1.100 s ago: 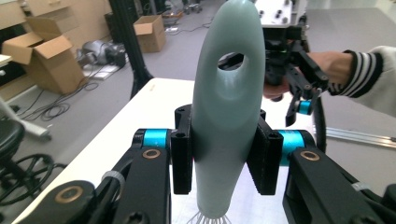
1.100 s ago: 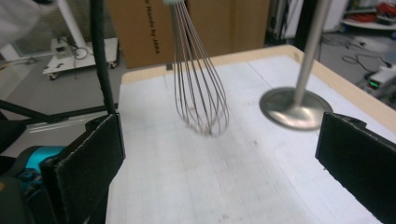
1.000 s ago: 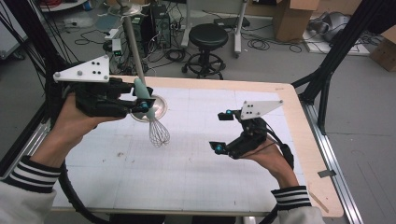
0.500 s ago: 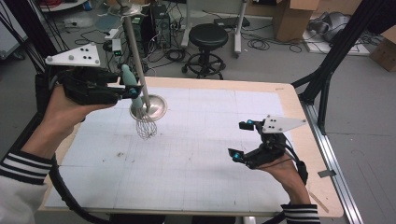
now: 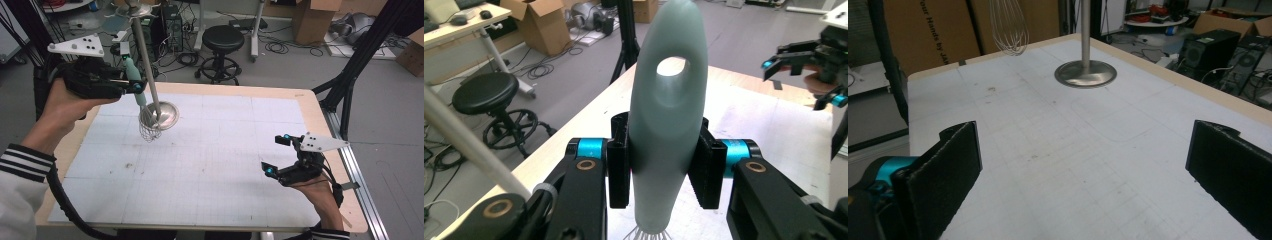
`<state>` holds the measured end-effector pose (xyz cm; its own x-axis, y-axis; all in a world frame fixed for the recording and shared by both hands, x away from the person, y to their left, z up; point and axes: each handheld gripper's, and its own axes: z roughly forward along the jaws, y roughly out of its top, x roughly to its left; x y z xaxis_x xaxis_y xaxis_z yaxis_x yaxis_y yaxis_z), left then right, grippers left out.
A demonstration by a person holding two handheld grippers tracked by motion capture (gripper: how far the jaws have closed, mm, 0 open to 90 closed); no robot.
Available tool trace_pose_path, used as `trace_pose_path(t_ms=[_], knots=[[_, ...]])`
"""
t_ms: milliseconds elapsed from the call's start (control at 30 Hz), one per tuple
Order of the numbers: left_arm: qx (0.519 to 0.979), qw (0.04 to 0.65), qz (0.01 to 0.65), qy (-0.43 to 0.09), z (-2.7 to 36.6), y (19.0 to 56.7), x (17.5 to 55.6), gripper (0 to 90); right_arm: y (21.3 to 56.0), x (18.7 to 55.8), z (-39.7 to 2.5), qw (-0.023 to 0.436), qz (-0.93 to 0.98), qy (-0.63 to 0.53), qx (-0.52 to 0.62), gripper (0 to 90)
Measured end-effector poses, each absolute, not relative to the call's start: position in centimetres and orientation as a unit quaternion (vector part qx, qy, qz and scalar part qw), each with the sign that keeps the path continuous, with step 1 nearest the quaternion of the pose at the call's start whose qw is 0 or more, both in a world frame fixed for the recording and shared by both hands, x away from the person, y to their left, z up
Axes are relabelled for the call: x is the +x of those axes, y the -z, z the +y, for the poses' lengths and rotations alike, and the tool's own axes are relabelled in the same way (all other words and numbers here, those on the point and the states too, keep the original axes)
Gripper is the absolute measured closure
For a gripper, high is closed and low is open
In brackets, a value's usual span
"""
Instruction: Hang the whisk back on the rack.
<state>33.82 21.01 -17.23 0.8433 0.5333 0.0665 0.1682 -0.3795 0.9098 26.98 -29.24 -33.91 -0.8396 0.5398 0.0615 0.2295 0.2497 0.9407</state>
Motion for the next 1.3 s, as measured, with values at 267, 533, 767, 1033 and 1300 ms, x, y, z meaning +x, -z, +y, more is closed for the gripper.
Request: trace_pose_path(t_ms=[267,533,767,1033,1300], knots=[[0.812,0.506,0.228,-0.183,22.2,16.8,34.9,66.3,34.8,26.3,-30.9,0.157,0.769,-0.56,0.268,0.1],[0.813,0.497,0.238,-0.186,23.8,16.4,35.9,66.2,35.4,26.2,-31.1,0.161,0.767,-0.553,0.282,0.1],[0.814,0.488,0.249,-0.191,25.4,16.4,37.0,66.3,35.9,26.2,-31.2,0.155,0.767,-0.553,0.284,0.1],[0.805,0.489,0.274,-0.196,26.8,16.6,38.7,66.3,36.1,26.1,-31.5,0.16,0.762,-0.555,0.292,0.1],[0.807,0.48,0.281,-0.197,27.7,16.6,40.8,66.3,36.4,26.3,-31.5,0.159,0.766,-0.551,0.29,0.1]])
